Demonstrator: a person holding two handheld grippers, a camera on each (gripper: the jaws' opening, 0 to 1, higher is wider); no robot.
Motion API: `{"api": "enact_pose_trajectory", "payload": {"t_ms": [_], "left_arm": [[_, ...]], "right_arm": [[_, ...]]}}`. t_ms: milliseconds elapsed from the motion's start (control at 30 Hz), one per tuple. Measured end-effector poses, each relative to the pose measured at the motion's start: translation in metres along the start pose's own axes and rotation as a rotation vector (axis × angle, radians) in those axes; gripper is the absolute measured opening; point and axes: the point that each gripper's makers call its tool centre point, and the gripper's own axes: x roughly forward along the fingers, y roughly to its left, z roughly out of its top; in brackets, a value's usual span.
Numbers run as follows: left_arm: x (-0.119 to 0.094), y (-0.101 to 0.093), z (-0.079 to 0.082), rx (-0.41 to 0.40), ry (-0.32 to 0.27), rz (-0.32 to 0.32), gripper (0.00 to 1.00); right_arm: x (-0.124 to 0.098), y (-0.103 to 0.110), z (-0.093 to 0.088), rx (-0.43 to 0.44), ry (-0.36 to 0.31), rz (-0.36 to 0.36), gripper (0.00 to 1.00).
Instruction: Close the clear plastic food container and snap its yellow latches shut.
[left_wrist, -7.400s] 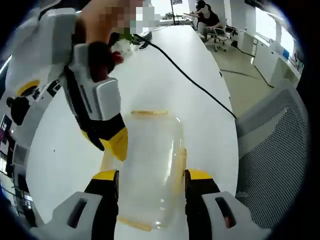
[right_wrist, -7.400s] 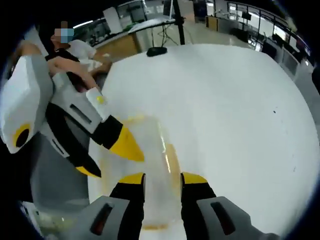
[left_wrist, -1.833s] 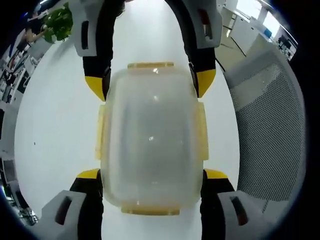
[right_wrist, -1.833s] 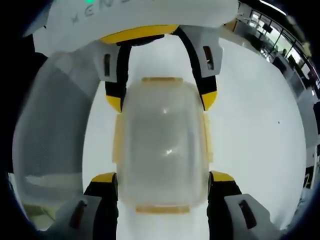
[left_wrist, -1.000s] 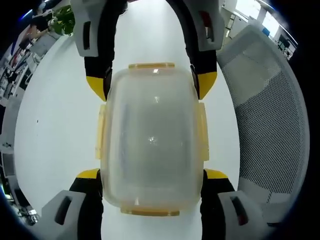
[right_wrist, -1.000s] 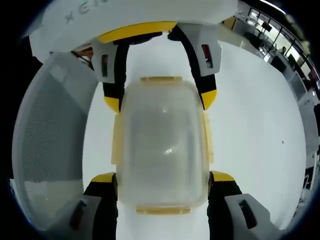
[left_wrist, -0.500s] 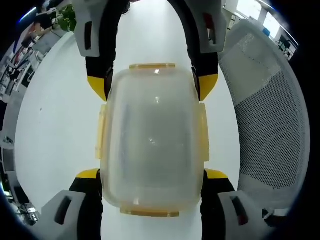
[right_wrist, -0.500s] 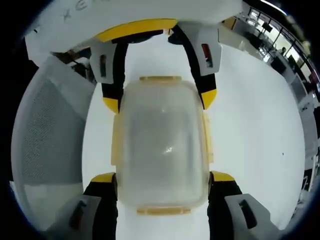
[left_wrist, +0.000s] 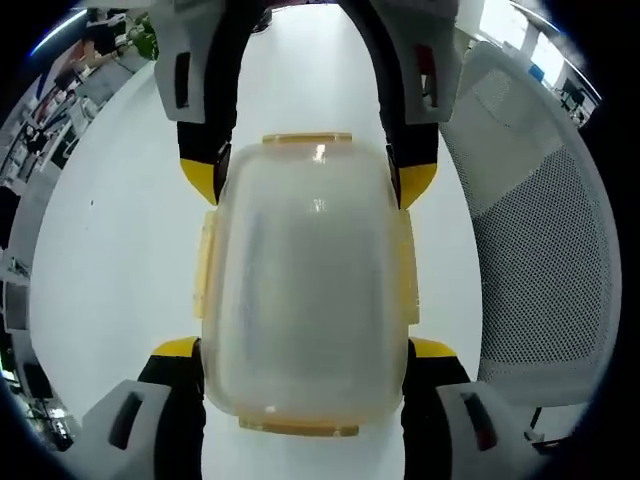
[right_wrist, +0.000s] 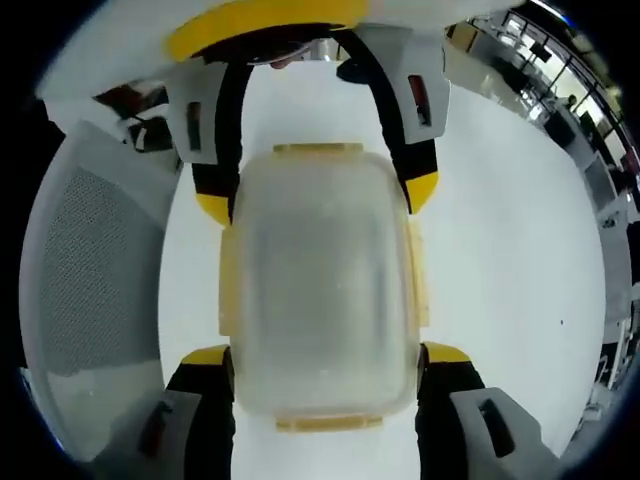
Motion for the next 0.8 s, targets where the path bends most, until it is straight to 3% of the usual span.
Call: {"api": "enact_pose_trajectory", "payload": {"t_ms": [267, 800], "left_arm": [[0.001, 0.0, -0.001, 0.004, 0.009, -0.009, 0.81], [0.005, 0.029, -0.001, 0.009, 0.026, -0.016, 0.82]], "right_arm": [[0.0, 0.0, 0.0, 0.0, -0.015, 0.005, 0.75], [-0.001, -0.029, 0.001, 0.007, -0.037, 0.0, 0.75]]}}
